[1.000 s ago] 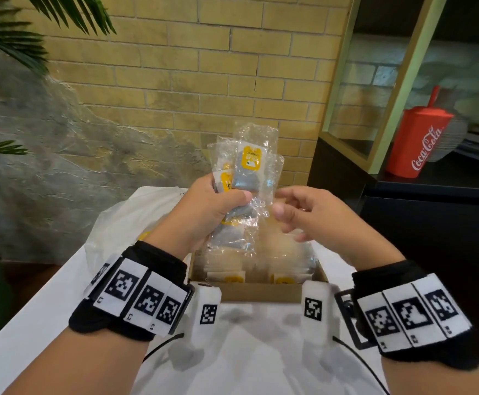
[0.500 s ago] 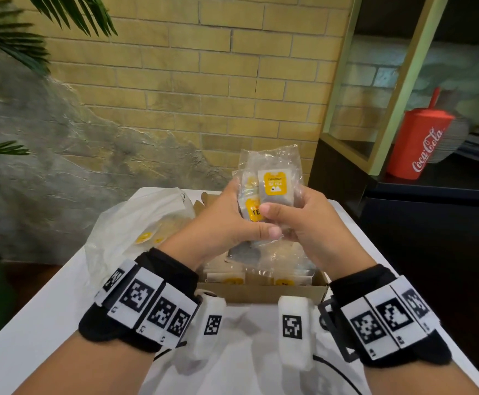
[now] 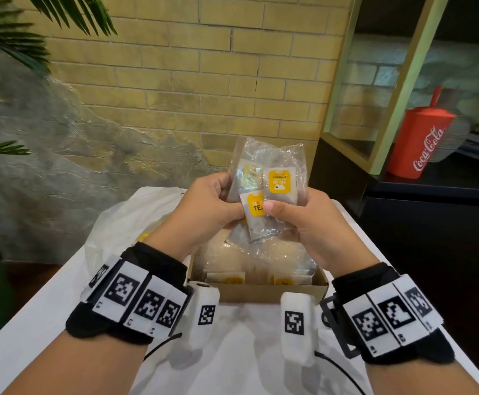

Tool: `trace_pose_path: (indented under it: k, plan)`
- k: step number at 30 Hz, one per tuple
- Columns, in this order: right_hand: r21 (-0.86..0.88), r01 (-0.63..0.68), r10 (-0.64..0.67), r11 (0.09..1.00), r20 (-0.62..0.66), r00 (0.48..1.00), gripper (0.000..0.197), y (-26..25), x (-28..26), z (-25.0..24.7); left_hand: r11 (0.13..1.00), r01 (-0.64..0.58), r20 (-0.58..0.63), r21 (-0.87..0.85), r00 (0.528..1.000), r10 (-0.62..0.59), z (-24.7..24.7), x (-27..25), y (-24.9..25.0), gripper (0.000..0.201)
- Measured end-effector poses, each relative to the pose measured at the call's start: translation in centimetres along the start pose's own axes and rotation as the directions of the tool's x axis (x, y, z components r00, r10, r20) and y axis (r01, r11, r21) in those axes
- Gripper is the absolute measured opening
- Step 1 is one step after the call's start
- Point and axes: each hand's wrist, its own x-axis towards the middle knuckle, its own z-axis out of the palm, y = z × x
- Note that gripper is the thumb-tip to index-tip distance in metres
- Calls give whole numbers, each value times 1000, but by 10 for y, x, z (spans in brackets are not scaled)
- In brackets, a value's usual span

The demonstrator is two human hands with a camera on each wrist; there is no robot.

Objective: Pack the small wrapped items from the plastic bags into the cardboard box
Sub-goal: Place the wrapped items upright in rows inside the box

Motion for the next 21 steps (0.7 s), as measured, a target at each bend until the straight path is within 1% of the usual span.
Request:
trace_pose_path:
  k: [3, 4, 6, 8, 9, 11, 15, 18, 21]
  plan:
    - [-22, 12, -12, 1000, -10, 1000, 18, 0, 0, -3, 1000, 6, -50, 6, 999, -6, 0, 1, -2, 24]
    - [-37, 22, -23, 999, -15, 1000, 18, -1, 0, -4, 1000, 15, -55, 13, 998, -14, 0, 1, -2, 23]
    - [-48, 42, -44, 998, -36, 998, 22, -2, 0, -5, 999, 41, -33, 33, 999, -40, 0, 2, -3, 21]
    - [-39, 55, -58, 998, -68, 996, 26, -2, 1, -8, 998, 67, 20, 15, 998, -67, -2, 2, -3, 9]
    - [-33, 62, -65, 998, -82, 994, 27, -3, 2, -9, 997, 79, 40, 1, 996, -79, -3, 2, -2, 8]
    - [-29, 88, -91, 996, -103, 991, 25, -4, 2, -13, 995, 97, 60, -30, 994, -95, -7, 3, -1, 16]
    - [-22, 122, -124, 992, -141, 982, 20, -6, 3, -21, 996, 88, 62, -30, 994, -86, -14, 1, 3, 22]
    - [29, 145, -138, 989, -174, 975, 17, -8, 3, -29, 998, 66, 20, -9, 998, -66, -17, 0, 5, 23]
    - [52, 147, -138, 988, -140, 980, 19, -10, 2, -31, 998, 52, -45, -22, 998, -53, -15, 1, 5, 17]
